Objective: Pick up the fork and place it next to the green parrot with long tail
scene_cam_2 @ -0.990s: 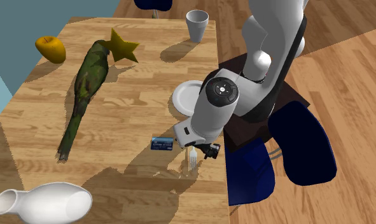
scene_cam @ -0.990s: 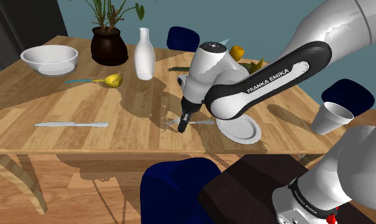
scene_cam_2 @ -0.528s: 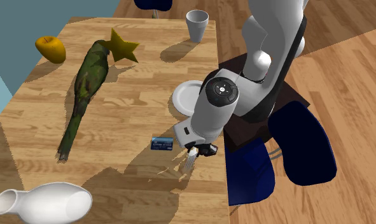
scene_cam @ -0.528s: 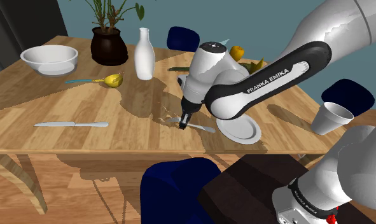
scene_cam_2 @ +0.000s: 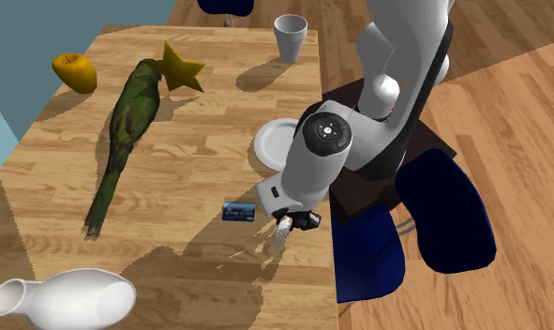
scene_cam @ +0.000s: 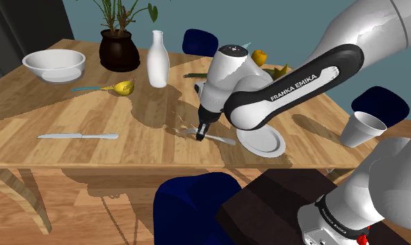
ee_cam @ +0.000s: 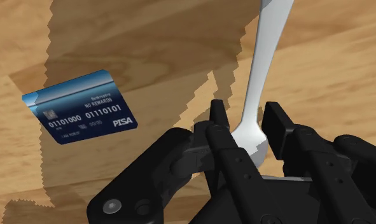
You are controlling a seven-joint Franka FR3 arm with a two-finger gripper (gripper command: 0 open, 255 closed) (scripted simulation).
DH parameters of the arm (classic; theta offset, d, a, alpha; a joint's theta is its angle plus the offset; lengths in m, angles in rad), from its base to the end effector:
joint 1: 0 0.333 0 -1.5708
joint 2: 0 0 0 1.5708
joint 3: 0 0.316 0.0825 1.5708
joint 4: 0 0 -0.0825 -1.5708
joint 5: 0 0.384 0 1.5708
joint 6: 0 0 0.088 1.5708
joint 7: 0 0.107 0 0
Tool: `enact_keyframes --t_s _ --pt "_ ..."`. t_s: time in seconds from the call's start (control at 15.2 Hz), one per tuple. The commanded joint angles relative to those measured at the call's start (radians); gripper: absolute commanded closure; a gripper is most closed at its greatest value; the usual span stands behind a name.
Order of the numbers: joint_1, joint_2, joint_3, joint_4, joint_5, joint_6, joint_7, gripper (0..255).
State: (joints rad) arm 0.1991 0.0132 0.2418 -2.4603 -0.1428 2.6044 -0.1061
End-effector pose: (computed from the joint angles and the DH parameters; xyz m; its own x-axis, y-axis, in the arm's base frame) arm 0.4422 0.2120 0.3030 0.7782 0.6171 0.1162 0.6094 -0.7868 0.0979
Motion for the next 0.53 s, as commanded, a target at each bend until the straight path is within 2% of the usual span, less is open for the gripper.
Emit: enact_keyframes --t_s 0.0,0.46 --pt "0.001 -0.016 0.002 0.005 0.012 -0.020 -0.009 255" --pt "0.005 -0.090 0.001 0.032 0.057 -0.118 -0.047 255"
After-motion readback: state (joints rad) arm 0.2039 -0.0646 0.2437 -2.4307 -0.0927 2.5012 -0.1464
